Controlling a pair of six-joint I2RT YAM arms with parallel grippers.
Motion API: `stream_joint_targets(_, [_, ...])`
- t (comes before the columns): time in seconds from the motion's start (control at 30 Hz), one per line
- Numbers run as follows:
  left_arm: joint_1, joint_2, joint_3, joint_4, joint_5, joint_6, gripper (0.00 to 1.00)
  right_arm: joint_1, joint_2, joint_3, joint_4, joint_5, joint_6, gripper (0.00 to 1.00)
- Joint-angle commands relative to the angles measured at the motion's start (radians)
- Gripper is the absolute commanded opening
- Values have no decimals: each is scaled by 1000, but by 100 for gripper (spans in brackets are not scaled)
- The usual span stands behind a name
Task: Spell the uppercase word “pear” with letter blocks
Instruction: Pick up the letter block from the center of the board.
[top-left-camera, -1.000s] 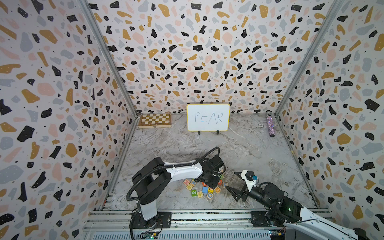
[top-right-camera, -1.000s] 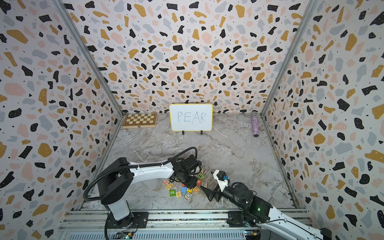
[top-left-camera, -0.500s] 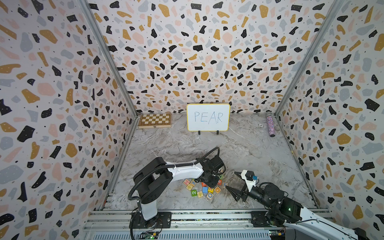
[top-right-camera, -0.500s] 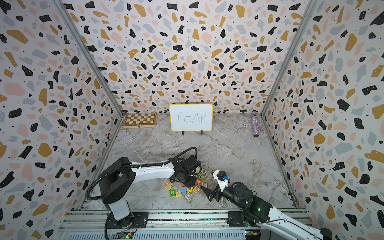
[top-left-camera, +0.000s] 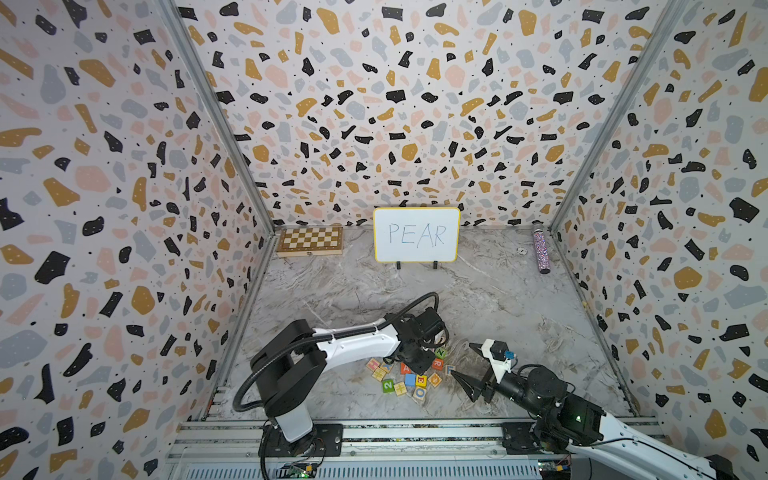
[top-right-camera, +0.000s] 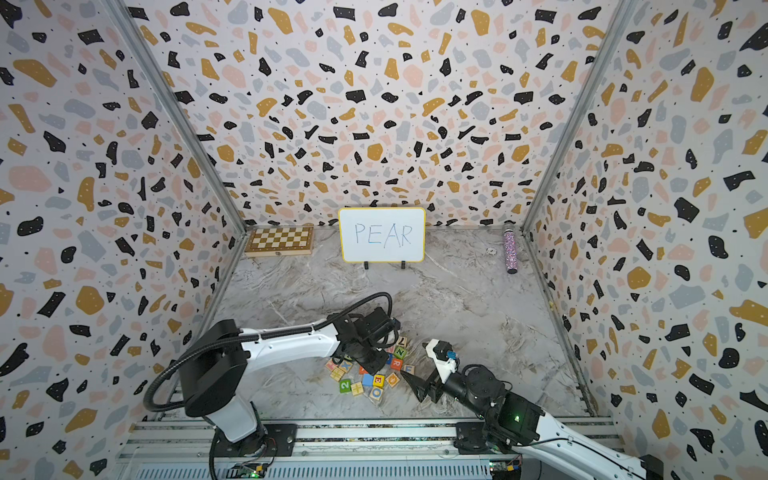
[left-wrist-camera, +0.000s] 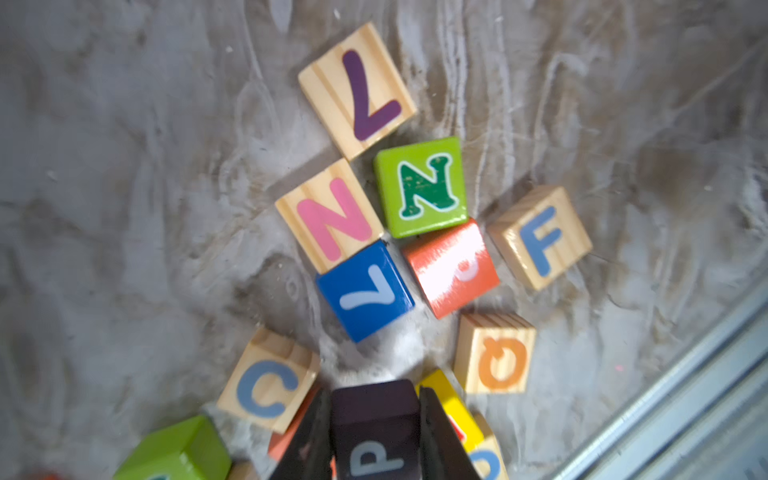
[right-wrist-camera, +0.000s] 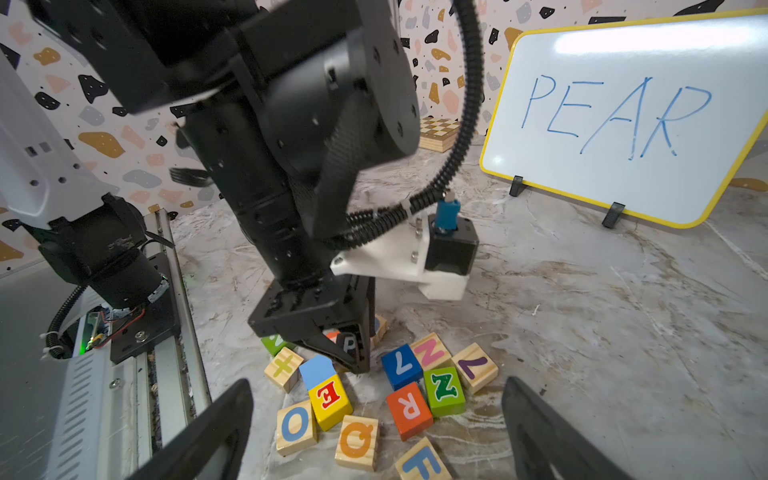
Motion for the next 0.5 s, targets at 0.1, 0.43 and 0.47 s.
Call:
stream_joint_targets(0.1, [63, -184, 53, -182, 28, 280, 26, 5, 5, -2, 3, 43, 14, 94])
stream_joint_targets(0.43, [278, -194, 186, -362, 167, 754, 27, -281, 385, 128, 126, -263, 41, 99])
stream_joint_targets(0.47, [296, -188, 193, -353, 165, 781, 28, -391, 469, 158, 156, -409, 53, 95])
